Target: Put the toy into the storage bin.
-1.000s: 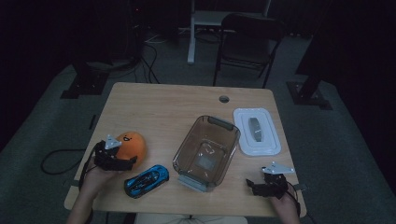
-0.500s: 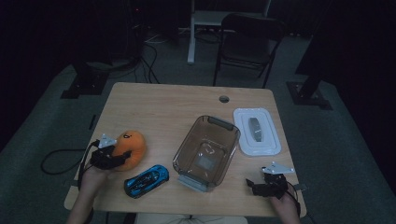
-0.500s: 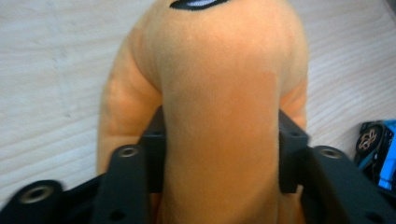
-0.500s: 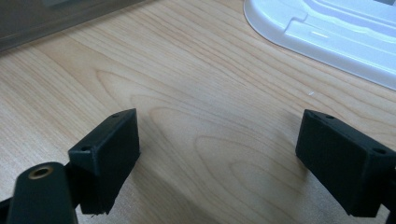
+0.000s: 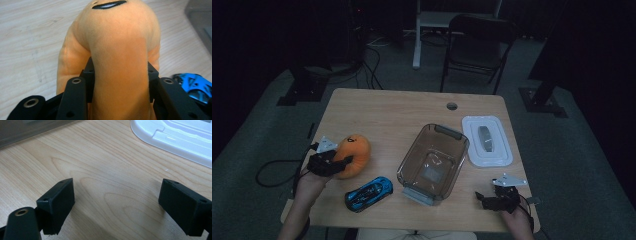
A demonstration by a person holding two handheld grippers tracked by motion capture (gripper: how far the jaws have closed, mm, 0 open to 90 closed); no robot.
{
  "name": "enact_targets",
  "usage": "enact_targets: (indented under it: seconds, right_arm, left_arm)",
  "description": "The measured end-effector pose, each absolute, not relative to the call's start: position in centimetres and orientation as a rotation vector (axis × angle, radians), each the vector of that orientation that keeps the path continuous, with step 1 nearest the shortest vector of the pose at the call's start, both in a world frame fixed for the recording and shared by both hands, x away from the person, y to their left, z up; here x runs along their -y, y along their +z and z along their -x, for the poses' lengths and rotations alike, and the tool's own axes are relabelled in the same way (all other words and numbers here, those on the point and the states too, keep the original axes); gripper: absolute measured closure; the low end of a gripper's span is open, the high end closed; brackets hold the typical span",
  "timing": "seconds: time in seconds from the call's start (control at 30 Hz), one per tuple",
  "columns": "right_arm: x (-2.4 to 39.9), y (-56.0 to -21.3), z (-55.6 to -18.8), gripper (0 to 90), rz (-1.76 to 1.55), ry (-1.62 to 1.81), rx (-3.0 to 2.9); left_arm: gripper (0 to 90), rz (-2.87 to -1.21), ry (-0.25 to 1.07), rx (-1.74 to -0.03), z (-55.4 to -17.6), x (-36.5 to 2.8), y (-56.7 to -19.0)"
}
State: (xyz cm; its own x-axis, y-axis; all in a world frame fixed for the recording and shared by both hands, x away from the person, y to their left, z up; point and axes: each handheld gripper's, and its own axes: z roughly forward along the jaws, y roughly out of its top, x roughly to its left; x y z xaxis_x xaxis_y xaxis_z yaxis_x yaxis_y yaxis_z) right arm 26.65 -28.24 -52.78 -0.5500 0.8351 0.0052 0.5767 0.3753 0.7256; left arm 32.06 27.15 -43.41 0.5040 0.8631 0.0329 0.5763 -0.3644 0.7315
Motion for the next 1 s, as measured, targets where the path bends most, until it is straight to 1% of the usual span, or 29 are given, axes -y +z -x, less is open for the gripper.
enact_targets:
  seconds: [0.4,0.53,0.8,1.0]
  right_arm:
    - [28.2,-52.8,-26.7,12.9,-1.231,0.983,-2.278]
    - [28.2,-52.8,-26.7,12.9,-1.231,0.983,-2.278]
    - [28.3,-52.8,-26.7,12.9,-1.227,0.982,-2.277]
    - [28.2,-52.8,-26.7,12.9,-1.229,0.982,-2.277]
  left_arm:
    - [61.3,-2.119,0.544,-1.056,-32.3,-24.7,-41.1]
    - [61.2,-2.111,0.505,-1.014,-32.6,-24.2,-40.2]
    - [61.2,-2.142,0.545,-0.925,-33.0,-22.2,-38.0]
    - [61.2,-2.171,0.55,-0.849,-33.7,-20.0,-36.5]
